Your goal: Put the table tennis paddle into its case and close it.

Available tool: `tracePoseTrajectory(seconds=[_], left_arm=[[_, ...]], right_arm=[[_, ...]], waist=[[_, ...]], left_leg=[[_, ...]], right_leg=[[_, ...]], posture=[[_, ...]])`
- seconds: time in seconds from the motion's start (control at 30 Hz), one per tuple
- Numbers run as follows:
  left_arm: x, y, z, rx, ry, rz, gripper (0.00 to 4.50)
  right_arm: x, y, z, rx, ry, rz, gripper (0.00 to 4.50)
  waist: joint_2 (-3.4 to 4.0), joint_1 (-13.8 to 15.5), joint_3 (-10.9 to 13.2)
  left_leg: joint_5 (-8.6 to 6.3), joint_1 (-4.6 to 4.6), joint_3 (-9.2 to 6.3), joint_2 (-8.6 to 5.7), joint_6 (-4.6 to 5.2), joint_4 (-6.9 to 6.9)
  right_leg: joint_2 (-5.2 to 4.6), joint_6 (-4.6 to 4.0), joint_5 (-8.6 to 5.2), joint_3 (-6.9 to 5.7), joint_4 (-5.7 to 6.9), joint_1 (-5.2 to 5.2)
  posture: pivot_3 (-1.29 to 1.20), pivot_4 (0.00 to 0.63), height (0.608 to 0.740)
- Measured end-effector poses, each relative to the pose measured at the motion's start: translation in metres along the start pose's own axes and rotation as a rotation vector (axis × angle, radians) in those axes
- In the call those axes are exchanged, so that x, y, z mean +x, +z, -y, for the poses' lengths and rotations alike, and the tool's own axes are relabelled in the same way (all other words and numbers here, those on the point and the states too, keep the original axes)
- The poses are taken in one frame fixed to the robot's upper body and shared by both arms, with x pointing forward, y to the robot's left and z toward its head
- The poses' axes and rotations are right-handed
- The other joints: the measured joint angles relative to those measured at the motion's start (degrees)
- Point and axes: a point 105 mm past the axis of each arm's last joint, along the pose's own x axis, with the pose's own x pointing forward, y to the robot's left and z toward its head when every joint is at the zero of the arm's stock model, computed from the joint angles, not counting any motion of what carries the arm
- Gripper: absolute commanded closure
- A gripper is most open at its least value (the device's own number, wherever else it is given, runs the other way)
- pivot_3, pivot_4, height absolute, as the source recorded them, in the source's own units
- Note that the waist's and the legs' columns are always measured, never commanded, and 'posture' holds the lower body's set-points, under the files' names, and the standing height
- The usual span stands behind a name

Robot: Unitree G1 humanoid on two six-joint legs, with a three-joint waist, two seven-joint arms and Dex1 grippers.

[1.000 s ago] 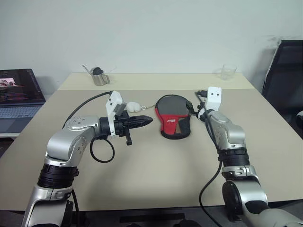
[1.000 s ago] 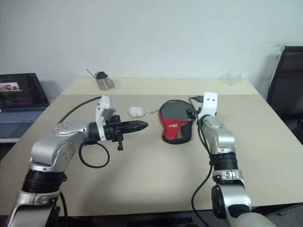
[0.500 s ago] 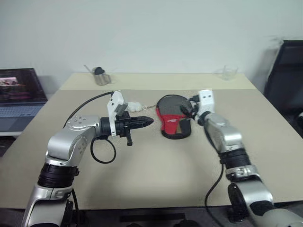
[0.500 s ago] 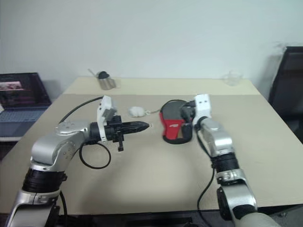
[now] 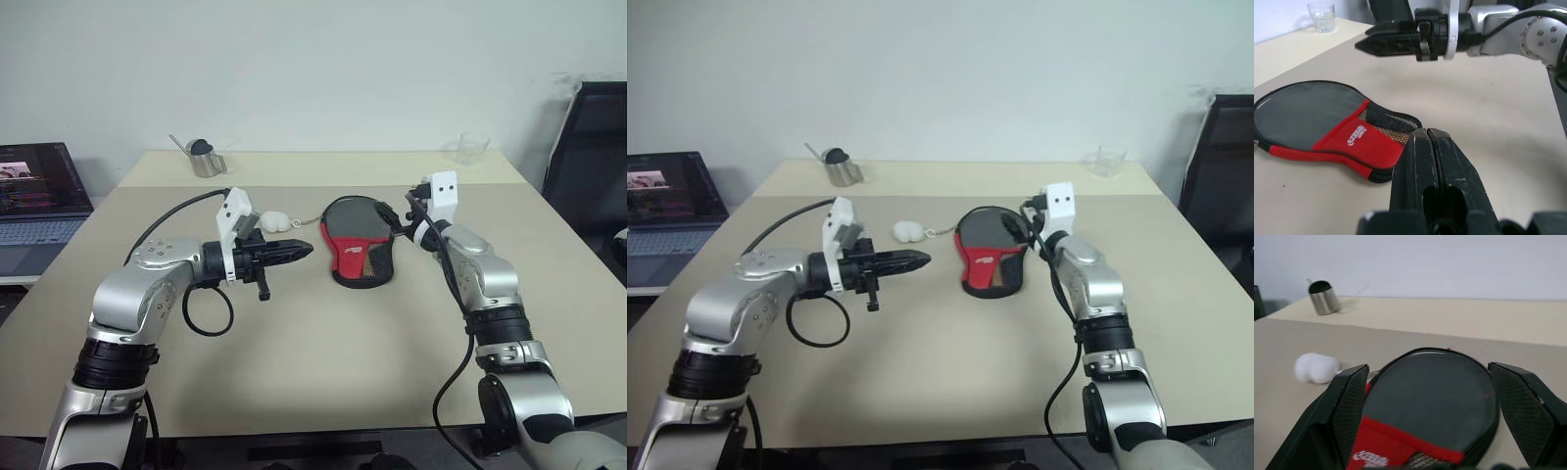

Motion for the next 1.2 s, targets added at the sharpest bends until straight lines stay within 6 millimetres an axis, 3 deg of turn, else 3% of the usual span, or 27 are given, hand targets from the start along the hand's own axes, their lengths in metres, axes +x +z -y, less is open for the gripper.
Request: tracePoseTrajectory(seconds=[0.07, 0.1, 0.17, 0.2, 0.23, 0.37, 0.43, 0.53, 0.87, 0.97, 1.07, 1.2], left_arm=[[0.000, -0.001, 0.000, -0.003, 0.001, -0.001, 4.50], [0.000, -0.001, 0.001, -0.001, -0.003, 0.000, 4.50], [0.003, -0.001, 0.003, 0.001, -0.023, -0.005, 4.50], [0.001, -0.003, 0.003, -0.001, -0.023, -0.014, 4.50], [-0.002, -0.005, 0.001, -0.003, -0.015, -0.025, 4.50], [0.002, -0.001, 0.002, 0.003, -0.029, -0.012, 4.50], [0.002, -0.002, 0.002, 0.003, -0.028, -0.011, 4.50], [0.002, -0.002, 0.002, 0.002, -0.027, -0.012, 4.50], [0.002, -0.002, 0.002, 0.001, -0.028, -0.011, 4.50], [0.002, -0.002, 0.003, 0.001, -0.028, -0.011, 4.50], [0.002, -0.002, 0.003, 0.001, -0.028, -0.011, 4.50], [0.002, -0.002, 0.003, 0.000, -0.028, -0.012, 4.50]], right_arm=[[0.002, 0.009, -0.007, -0.036, 0.024, 0.009, 0.25], [0.008, 0.002, 0.004, -0.115, -0.071, -0.053, 0.25], [0.005, -0.010, 0.060, -0.261, -0.414, -0.188, 0.25], [-0.003, -0.018, 0.075, -0.254, -0.472, -0.221, 0.25], [-0.006, -0.025, 0.078, -0.226, -0.474, -0.231, 0.25], [0.005, -0.036, 0.052, -0.165, -0.375, -0.210, 0.25], [0.004, -0.034, 0.051, -0.164, -0.361, -0.195, 0.25], [0.003, -0.025, 0.048, -0.158, -0.333, -0.155, 0.82], [0.007, -0.007, 0.018, -0.128, -0.187, -0.071, 4.41], [0.008, -0.015, 0.015, -0.042, -0.179, -0.117, 4.47], [0.004, -0.038, 0.009, 0.080, -0.175, -0.259, 4.47], [0.000, -0.046, -0.001, 0.125, -0.159, -0.324, 3.61]], waist=[[0.00, 0.0, 0.0], [0.00, -0.1, 0.0], [-0.07, 0.1, 0.0], [-0.09, 0.6, 0.0], [-0.09, 0.5, 0.0], [-0.06, -0.5, 0.0], [-0.05, -0.5, 0.0], [-0.05, -0.4, 0.0], [-0.05, -0.3, 0.0], [-0.05, -0.3, 0.0], [-0.05, -0.3, 0.0], [-0.05, -0.3, 0.0]], left_leg=[[0.00, 0.02, 0.01, 0.01, 0.00, 0.01], [0.00, 0.04, 0.02, -0.02, 0.00, 0.01], [0.03, 0.04, 0.01, -0.08, 0.00, 0.03], [0.03, 0.01, -0.03, -0.11, 0.01, 0.03], [0.03, -0.05, 0.01, -0.10, 0.01, 0.00], [0.01, -0.04, 0.02, -0.05, 0.03, -0.03], [0.01, -0.07, 0.03, -0.03, 0.02, -0.05], [0.01, -0.05, 0.03, -0.02, 0.03, -0.04], [0.01, -0.04, 0.04, -0.04, 0.02, -0.02], [0.01, -0.04, 0.04, -0.02, 0.02, -0.03], [0.02, -0.05, 0.03, -0.01, 0.02, -0.03], [0.02, -0.05, 0.02, -0.02, 0.02, -0.03]], right_leg=[[0.00, 0.00, 0.00, 0.01, 0.01, 0.01], [-0.02, 0.00, 0.00, 0.04, 0.00, 0.01], [-0.11, 0.00, 0.01, -0.01, 0.00, 0.02], [-0.12, -0.02, -0.01, -0.09, -0.04, 0.06], [-0.11, -0.01, 0.00, -0.04, -0.08, 0.03], [-0.03, 0.01, 0.00, 0.24, -0.03, -0.09], [-0.01, 0.00, 0.00, 0.16, -0.02, -0.10], [-0.02, 0.00, 0.00, 0.16, -0.01, -0.10], [-0.02, 0.00, 0.00, 0.08, 0.03, -0.09], [-0.02, 0.00, 0.00, 0.08, 0.03, -0.09], [-0.03, -0.01, 0.01, 0.08, 0.04, -0.09], [-0.03, -0.01, 0.00, 0.08, 0.03, -0.09]], posture=[[0.00, 0.150, 0.740], [0.00, 0.150, 0.740], [0.00, 0.150, 0.740], [0.00, 0.150, 0.740], [0.00, 0.150, 0.740], [0.00, 0.150, 0.740], [0.00, 0.150, 0.740], [0.00, 0.150, 0.740], [0.00, 0.150, 0.740], [0.00, 0.150, 0.740], [0.00, 0.150, 0.740], [0.00, 0.150, 0.740]])
